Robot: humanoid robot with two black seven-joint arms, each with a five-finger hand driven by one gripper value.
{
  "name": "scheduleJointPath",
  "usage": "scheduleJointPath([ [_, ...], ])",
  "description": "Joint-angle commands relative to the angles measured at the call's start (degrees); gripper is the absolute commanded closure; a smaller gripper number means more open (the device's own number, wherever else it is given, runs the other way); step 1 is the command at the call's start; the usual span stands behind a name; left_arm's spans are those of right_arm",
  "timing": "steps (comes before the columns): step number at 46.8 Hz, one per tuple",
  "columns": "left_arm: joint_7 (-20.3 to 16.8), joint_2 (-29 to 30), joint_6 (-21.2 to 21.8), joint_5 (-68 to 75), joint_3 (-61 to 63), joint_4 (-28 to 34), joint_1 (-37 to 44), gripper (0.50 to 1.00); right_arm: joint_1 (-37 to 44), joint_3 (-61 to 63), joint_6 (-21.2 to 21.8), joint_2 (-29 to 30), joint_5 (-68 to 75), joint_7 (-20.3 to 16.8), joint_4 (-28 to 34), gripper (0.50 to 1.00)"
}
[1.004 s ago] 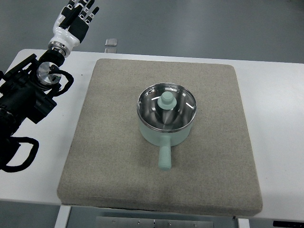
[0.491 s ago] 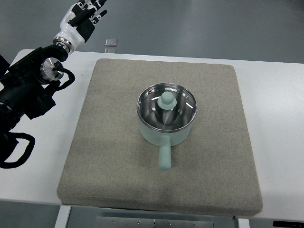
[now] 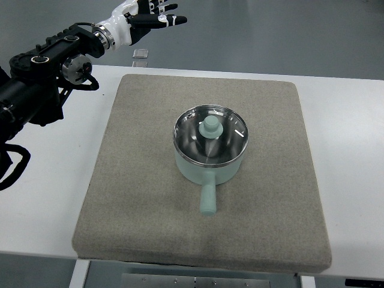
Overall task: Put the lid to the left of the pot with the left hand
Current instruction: 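Swing the left hand over the saucepan toward the lid knob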
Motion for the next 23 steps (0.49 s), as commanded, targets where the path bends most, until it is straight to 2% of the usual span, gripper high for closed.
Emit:
scheduleJointPath([
  [1,-0.1,0.5,0.0,7.8,0.1,-3.4,-0.5,0.506,0.0,0.0,0.0,0.0,0.0,0.0,0.0,0.576],
  [14,-1.0,7.3,-0.1,35.2,0.1,-20.3,-2.1,0.506,0.0,0.0,0.0,0.0,0.0,0.0,0.0,0.576],
  [18,-3.1,9.2,-0.1,42.6,0.1,-24.9,-2.6,0.506,0.0,0.0,0.0,0.0,0.0,0.0,0.0,0.576],
  [23,-6.5,9.8,-0.1,50.2,0.1,-27.4,-3.5,0.506,0.0,0.0,0.0,0.0,0.0,0.0,0.0,0.576],
])
